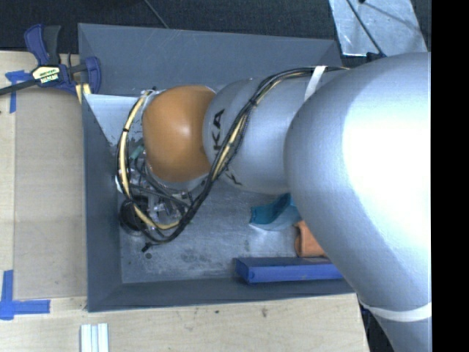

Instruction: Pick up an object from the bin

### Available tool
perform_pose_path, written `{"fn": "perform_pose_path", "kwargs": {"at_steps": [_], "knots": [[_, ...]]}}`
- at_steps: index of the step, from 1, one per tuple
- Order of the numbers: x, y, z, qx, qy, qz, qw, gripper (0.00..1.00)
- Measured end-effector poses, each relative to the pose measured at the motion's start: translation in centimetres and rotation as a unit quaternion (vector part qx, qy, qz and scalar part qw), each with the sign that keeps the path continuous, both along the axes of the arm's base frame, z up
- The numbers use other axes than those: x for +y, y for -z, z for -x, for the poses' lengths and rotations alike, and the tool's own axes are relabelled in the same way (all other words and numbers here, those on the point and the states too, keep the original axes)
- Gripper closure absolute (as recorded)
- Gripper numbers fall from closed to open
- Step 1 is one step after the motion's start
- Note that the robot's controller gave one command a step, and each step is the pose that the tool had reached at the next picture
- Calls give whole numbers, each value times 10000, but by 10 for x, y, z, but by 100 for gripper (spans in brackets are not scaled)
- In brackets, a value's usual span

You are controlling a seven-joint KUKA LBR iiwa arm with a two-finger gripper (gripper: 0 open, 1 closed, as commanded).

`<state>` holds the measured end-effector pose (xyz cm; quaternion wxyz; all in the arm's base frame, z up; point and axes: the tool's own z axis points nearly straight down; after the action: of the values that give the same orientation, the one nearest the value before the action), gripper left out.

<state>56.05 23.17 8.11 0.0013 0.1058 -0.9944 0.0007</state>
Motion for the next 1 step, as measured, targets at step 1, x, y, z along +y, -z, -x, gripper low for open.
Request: {"fn": "perform_pose_path", "kwargs": {"at_steps": [1], "knots": [[4,10,-3,-14,-278,-12,9996,100]]}}
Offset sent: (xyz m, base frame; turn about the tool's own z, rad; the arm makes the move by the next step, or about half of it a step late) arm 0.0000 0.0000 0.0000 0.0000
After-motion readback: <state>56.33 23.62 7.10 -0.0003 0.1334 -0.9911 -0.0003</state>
